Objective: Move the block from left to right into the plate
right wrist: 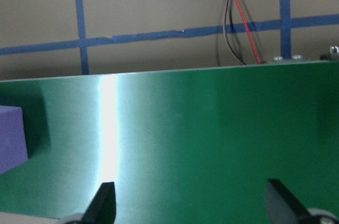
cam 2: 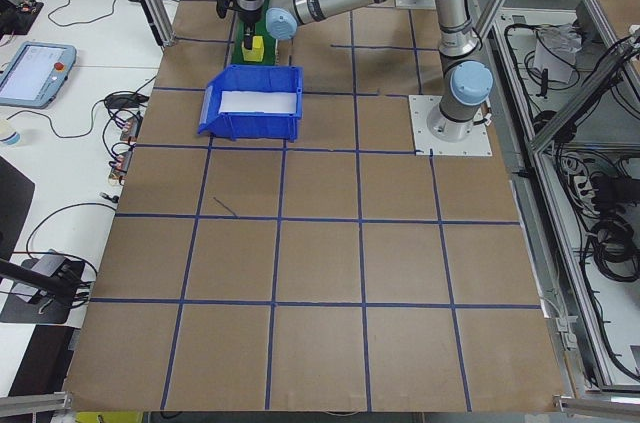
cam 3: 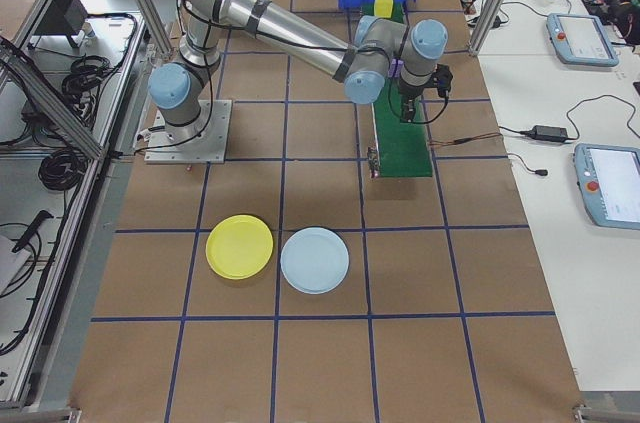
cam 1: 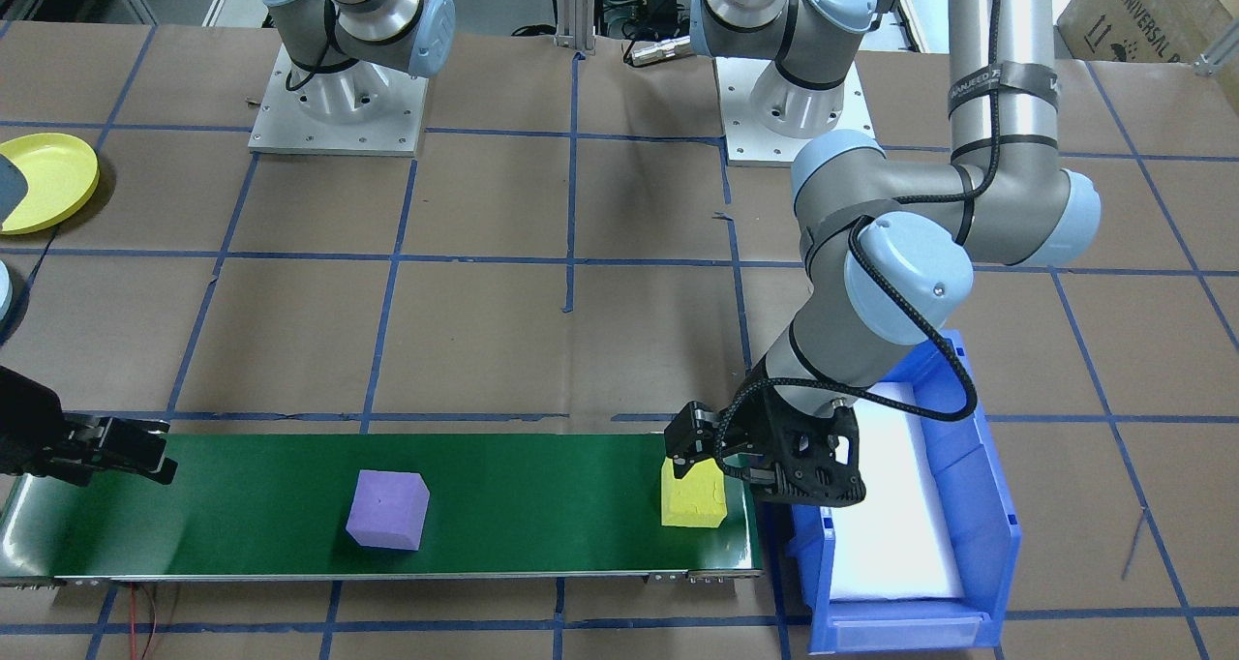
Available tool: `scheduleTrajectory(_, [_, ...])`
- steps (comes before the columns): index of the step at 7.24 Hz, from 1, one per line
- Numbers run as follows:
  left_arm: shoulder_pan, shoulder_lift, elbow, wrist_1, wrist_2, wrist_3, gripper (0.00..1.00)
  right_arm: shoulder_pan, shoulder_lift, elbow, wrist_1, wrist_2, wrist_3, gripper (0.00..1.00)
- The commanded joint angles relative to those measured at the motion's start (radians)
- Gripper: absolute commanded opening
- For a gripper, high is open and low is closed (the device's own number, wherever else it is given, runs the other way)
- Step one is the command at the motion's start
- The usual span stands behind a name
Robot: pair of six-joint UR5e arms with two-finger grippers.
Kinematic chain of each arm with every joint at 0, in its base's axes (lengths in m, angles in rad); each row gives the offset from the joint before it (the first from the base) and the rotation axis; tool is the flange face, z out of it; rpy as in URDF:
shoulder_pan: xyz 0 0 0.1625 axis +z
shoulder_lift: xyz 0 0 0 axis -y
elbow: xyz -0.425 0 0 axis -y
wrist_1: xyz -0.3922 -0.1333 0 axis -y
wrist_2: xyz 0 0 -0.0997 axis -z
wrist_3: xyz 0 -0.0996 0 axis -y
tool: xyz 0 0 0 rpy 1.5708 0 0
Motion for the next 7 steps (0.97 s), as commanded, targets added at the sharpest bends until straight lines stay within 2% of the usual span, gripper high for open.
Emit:
scheduleTrajectory(1, [0.010, 0.117, 0.006, -0.175, 0.093, 0.040, 1.00, -0.040, 0.029, 0.015, -0.037, 0.122, 0.007, 1.00])
scheduleTrajectory(2, [0.035, 0.183, -0.002, -0.286, 0.140, 0.086, 1.00, -0.040, 0.029, 0.018, -0.039, 0.156, 0.010, 1.00])
scheduleTrajectory(4, [0.093, 0.338, -0.011, -0.517, 0.174, 0.117, 1.00, -0.043, 0.027, 0.027, -0.037, 0.146, 0.001, 1.00])
scheduleTrajectory(5, [0.128, 0.401, -0.005, -0.623, 0.235, 0.164, 1.00, -0.046, 0.018, 0.035, -0.039, 0.141, -0.002, 1.00])
scheduleTrajectory(7, [0.150, 0.433, -0.016, -0.699, 0.237, 0.160, 1.00, -0.046, 0.015, 0.038, -0.039, 0.135, -0.006, 1.00])
